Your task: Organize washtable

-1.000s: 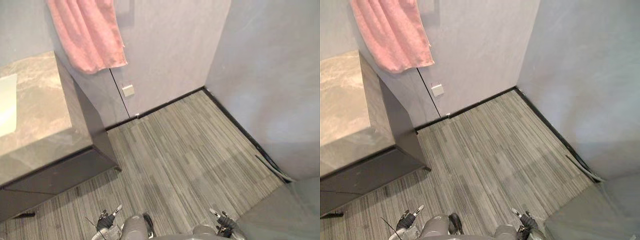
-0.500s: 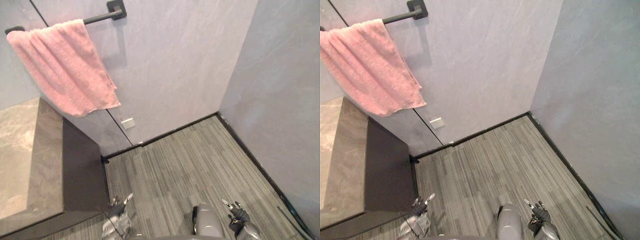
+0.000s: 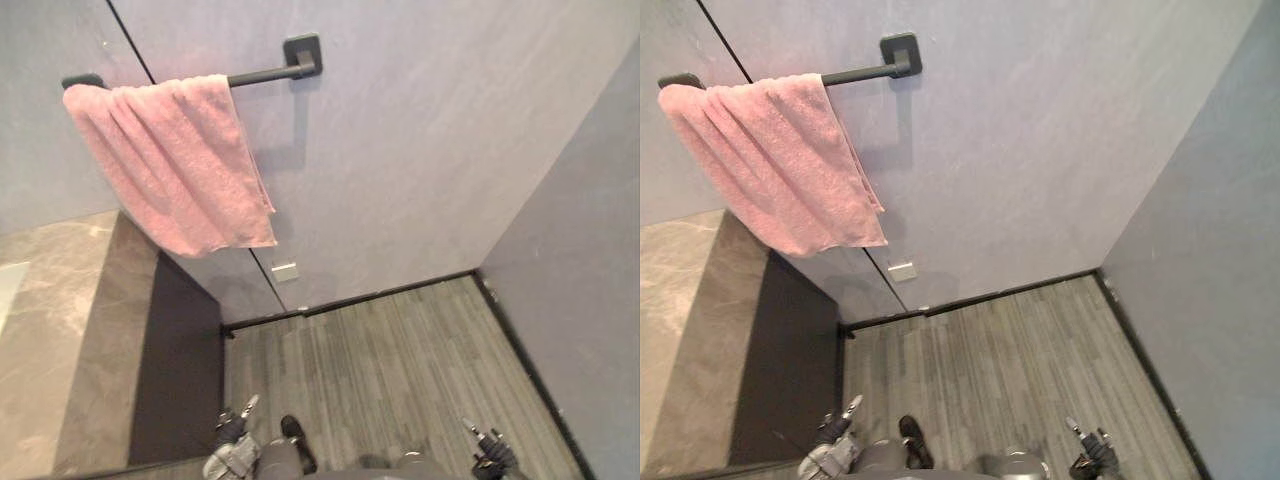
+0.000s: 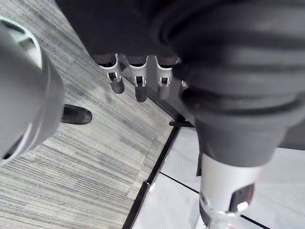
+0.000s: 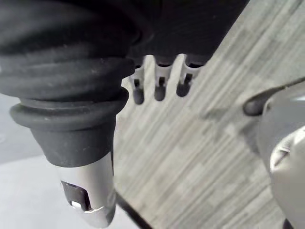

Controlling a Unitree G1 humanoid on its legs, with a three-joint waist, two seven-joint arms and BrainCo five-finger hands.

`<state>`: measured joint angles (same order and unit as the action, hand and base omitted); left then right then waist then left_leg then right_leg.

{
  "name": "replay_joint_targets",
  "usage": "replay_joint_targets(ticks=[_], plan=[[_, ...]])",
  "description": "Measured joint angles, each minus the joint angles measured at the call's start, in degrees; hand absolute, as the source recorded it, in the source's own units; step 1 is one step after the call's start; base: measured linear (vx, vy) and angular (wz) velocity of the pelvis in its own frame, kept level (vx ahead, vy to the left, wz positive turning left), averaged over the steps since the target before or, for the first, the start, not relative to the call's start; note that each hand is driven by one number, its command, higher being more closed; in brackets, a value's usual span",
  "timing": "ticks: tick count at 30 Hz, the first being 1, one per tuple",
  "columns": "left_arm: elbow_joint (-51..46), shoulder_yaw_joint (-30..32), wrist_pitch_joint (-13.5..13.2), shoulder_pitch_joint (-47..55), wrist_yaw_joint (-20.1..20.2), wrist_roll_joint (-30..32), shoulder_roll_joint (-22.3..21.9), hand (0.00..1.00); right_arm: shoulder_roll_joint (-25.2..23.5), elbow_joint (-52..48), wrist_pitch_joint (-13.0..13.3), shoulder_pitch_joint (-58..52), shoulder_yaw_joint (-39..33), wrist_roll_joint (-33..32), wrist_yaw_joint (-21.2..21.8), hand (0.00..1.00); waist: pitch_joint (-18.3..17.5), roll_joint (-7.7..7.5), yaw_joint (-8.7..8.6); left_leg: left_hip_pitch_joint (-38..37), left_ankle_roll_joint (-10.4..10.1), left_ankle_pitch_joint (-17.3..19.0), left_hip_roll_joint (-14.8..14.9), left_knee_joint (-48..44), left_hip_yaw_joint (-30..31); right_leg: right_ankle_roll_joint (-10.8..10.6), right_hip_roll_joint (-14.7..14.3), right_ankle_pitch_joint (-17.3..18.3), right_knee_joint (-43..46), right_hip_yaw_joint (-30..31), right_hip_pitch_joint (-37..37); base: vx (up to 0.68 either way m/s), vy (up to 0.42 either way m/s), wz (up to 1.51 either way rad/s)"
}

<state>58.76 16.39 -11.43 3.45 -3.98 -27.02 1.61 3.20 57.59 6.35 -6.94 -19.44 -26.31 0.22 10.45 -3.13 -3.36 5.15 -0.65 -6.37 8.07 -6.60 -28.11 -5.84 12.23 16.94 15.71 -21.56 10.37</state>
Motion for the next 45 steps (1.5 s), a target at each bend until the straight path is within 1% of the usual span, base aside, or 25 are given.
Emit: replay_joint_targets(ticks=[1, 2, 3, 5, 6, 7, 8, 9, 10, 11, 12, 13, 14, 15, 16, 18, 21, 27, 31, 33, 34, 35, 37, 42, 45], plan=[[0.43, 0.00, -0.02, -0.02, -0.02, 0.00, 0.67, 0.00, -0.91, 0.05, -0.01, 0.22, 0.10, 0.02, 0.00, 0.00, -0.14, -0.77, 0.52, 0.04, -0.12, 0.19, -0.35, -0.04, -0.05, -0.70, 0.00, -1.25, -2.05, 0.09, 1.22, 0.22, 0.049, 0.03], [0.87, -0.01, -0.03, 0.01, -0.02, 0.01, 0.81, 0.00, -1.17, 0.05, -0.01, 0.22, 0.30, 0.01, 0.03, 0.00, -0.15, -0.73, 0.95, -0.39, -0.28, 0.64, -0.40, -0.37, -0.13, -1.38, -0.18, -3.04, -4.12, 0.25, 2.54, 0.21, 0.032, -0.01], [1.18, -0.01, -0.04, 0.10, -0.03, 0.02, 0.78, 0.00, -1.11, 0.07, -0.01, 0.21, 0.31, 0.00, 0.03, 0.00, -0.19, -0.56, 1.15, -0.85, -0.97, 1.29, -0.39, -0.86, -0.12, -1.65, -0.25, -4.05, -5.11, 0.61, 3.10, 0.20, 0.038, -0.11], [1.87, -0.04, -0.02, 1.01, 0.04, 0.40, 0.42, 0.00, -0.41, 0.04, 0.06, 0.30, 0.32, 0.00, 0.09, 0.00, -0.33, 0.81, 1.00, -1.38, -0.87, 5.67, -0.21, -4.35, 0.06, -2.45, -0.08, -4.91, -4.31, 1.60, 4.40, 0.17, 0.072, -0.06], [2.79, -0.29, 0.07, 1.15, 0.06, 0.87, -0.10, 0.00, -0.19, 0.10, 0.04, 0.08, 0.30, -0.01, 0.01, 0.00, -0.19, 1.86, 0.43, -1.43, -0.60, 8.90, 0.28, -6.64, 0.80, -2.53, 0.41, -4.86, 0.30, 1.94, 3.31, 0.11, 0.109, 0.08], [3.08, -0.81, 0.33, 1.17, 0.07, 1.27, -0.32, 0.00, 0.13, 0.08, 0.03, -0.12, 0.21, -0.05, 0.00, 0.00, -0.26, 2.75, 0.23, -1.72, -0.43, 9.91, 0.31, -7.50, 1.23, -2.53, 1.39, -4.86, 5.57, 2.84, 1.40, 0.12, 0.156, 0.08], [3.11, -2.12, 0.55, 1.48, 0.08, 2.27, -0.22, 0.00, 0.87, 0.00, 0.02, -0.30, 0.15, -0.09, 0.00, 0.00, -0.31, 3.12, 0.11, -2.78, -0.61, 11.12, -0.26, -7.21, 1.21, -2.95, 3.18, -5.40, 14.48, 4.24, -2.40, 0.11, 0.143, 0.08], [3.14, -3.47, 0.93, 1.66, 0.05, 3.34, 0.30, 0.00, 0.11, 0.02, -0.02, -0.29, 0.14, -0.12, -0.02, 0.00, -0.07, 2.86, -0.34, -4.57, 0.23, 12.25, -1.67, -5.95, 1.25, -0.58, 5.83, -8.80, 25.11, 6.81, -7.14, 0.14, 0.154, 0.08], [3.15, -4.08, 1.03, 1.41, 0.04, 3.98, 0.33, 0.00, -0.01, 0.04, 0.00, -0.36, 0.11, -0.13, -0.03, 0.00, -0.19, 3.60, -0.76, -5.62, 0.61, 12.46, -1.93, -5.13, 1.35, 0.06, 6.17, -8.42, 28.99, 8.11, -9.20, 0.12, 0.102, 0.11], [3.13, -5.22, 1.06, 1.53, 0.03, 4.65, 0.44, 0.00, -0.97, 0.03, -0.15, -0.51, 0.34, -0.16, 0.08, 0.00, 0.00, 3.45, -0.97, -6.91, 0.76, 12.53, -2.17, -3.73, 1.36, -0.42, 5.69, -4.12, 30.70, 9.28, -11.81, 0.12, 0.082, 0.12], [3.09, -6.17, 1.05, 1.50, 0.17, 5.42, 0.77, 0.00, -1.72, -0.02, -0.23, -0.61, 0.36, -0.51, 0.12, 0.00, 0.28, 3.93, -0.98, -8.17, 0.56, 11.99, -2.10, -1.88, 1.59, -0.21, 4.51, -0.68, 28.39, 9.10, -14.11, 0.12, 0.042, 0.16], [3.03, -6.67, 1.04, 1.46, 0.19, 5.56, 0.83, 0.00, -1.72, -0.02, -0.22, -0.69, 0.38, -0.96, 0.06, 0.00, 0.37, 4.18, -1.16, -8.77, 0.18, 11.43, -1.96, -0.93, 1.77, -0.20, 3.21, 0.29, 25.25, 9.04, -14.97, 0.12, 0.013, 0.29], [3.00, -6.95, 1.04, 1.17, 0.24, 5.87, 0.83, 0.00, -1.66, -0.02, -0.21, -0.98, 0.41, -1.44, 0.04, 0.00, 0.33, 4.12, -1.58, -9.41, -0.72, 10.52, -1.60, 0.19, 2.43, 0.01, 0.96, 0.28, 18.58, 9.19, -15.77, 0.17, -0.074, 0.45], [2.81, -7.26, 1.00, 1.08, 0.25, 6.36, 1.23, 0.00, -1.71, -0.03, -0.15, -1.35, 1.24, -1.98, -0.03, 0.00, -0.12, 3.16, -2.02, -9.73, -1.93, 9.80, -1.74, 1.32, 3.48, 0.67, -1.54, -2.57, 6.41, 10.29, -15.64, 0.15, -0.094, 0.50], [2.86, -7.29, 1.05, 0.89, 0.28, 6.49, 1.69, 0.00, -1.52, 0.13, -0.16, -1.44, 1.55, -2.18, -0.04, 0.00, -0.46, 2.11, -2.22, -9.94, -2.55, 9.34, -2.00, 2.03, 4.03, 2.40, -2.39, -6.60, 4.65, 10.94, -15.19, 0.22, -0.117, 0.40], [2.61, -8.06, 1.09, 0.69, 1.02, 7.51, 0.31, 0.00, 0.00, 0.19, 0.22, -1.00, 1.27, -2.32, -0.16, 0.00, -1.23, 4.51, -1.50, -10.71, -4.39, 7.27, -0.48, 6.20, 4.30, 3.66, -5.50, -8.44, 0.25, 10.29, -14.23, 0.24, -0.105, -0.04], [2.43, -7.59, 1.07, -0.02, 1.47, 8.15, 0.24, 0.00, 0.99, 0.14, 0.24, 0.33, 1.18, -2.29, -0.20, 0.00, -1.21, 5.48, -1.84, -11.62, -5.58, 6.25, 0.95, 8.41, 4.32, 4.33, -7.63, -8.86, -2.00, 9.81, -13.18, 0.16, -0.116, -0.07], [2.22, -7.24, 1.05, -0.08, 2.33, 8.16, 0.16, 0.00, 1.92, -0.02, 1.03, 0.40, 1.11, -2.06, -0.14, 0.00, -1.50, 5.58, -1.70, -12.86, -5.80, 6.02, 0.99, 8.81, 4.37, 4.42, -8.27, -9.96, -5.94, 9.91, -10.32, 0.10, -0.025, -0.02], [-3.00, -7.15, 1.14, -0.55, 2.48, 7.92, 0.40, 0.00, 1.76, 0.01, 1.02, 0.03, 1.12, -1.81, -0.17, 0.00, -1.57, 5.47, -0.81, -12.64, -5.29, 5.62, 0.49, 8.65, 4.68, 4.09, -8.13, -12.03, -9.54, 9.71, -8.57, -0.01, 0.011, 0.06], [-15.91, -6.69, 0.89, -0.68, 1.93, 7.24, 1.68, 0.00, 1.75, -1.07, 1.06, -0.12, 1.13, -1.03, -0.22, 0.00, -1.81, 5.11, -0.74, -11.33, -4.56, 4.62, -0.25, 8.67, 6.66, 3.93, -7.67, -12.33, -10.01, 8.09, -8.53, -0.07, -0.010, 0.38], [-17.37, -6.69, 0.79, -0.70, 1.78, 7.17, 1.95, 0.00, 1.75, -1.21, 1.07, -0.12, 1.13, -1.00, -0.22, 0.00, -1.82, 5.12, -0.74, -11.24, -4.56, 4.62, -0.25, 8.68, 6.86, 3.93, -7.64, -12.33, -10.01, 7.94, -8.50, -0.09, 0.004, 0.37], [-22.96, -6.23, 0.09, -0.92, 1.26, 6.16, 3.27, 0.00, 1.75, -1.95, 1.08, -0.17, 1.13, -0.64, -0.24, 0.00, -2.00, 5.28, -0.73, -10.79, -4.48, 4.57, -0.22, 8.76, 7.81, 3.94, -7.54, -12.34, -9.99, 7.27, -8.48, -0.08, 0.008, 0.24], [-30.86, -2.57, -1.05, -1.55, 0.88, 5.10, 5.60, 0.00, 1.86, -3.40, 1.31, -0.23, 1.13, -0.06, -0.20, 0.00, -2.20, 5.59, -0.74, -10.82, -4.19, 4.03, -0.22, 9.50, 8.43, 4.05, -7.86, -12.75, -10.00, 6.89, -8.53, -0.12, -0.004, 0.18], [-41.43, 2.76, -3.96, -2.74, -0.06, 2.89, 12.32, 0.00, 2.12, -5.11, 1.82, -1.53, 1.18, 1.76, 0.06, 0.00, -3.22, 6.72, -0.51, -10.69, -4.08, 2.97, -0.40, 11.76, 10.10, 3.95, -8.21, -14.24, -11.74, 6.00, -8.50, -0.12, 0.008, 0.11], [-45.05, 3.94, -4.32, -2.72, -0.04, 2.84, 13.25, 0.00, 2.14, -5.14, 1.82, -1.60, 1.20, 2.31, 0.12, 0.00, -3.34, 6.84, -0.41, -10.43, -4.07, 2.98, -0.47, 11.76, 10.23, 3.93, -8.18, -14.84, -12.19, 6.01, -8.53, -0.07, 0.022, 0.02]])
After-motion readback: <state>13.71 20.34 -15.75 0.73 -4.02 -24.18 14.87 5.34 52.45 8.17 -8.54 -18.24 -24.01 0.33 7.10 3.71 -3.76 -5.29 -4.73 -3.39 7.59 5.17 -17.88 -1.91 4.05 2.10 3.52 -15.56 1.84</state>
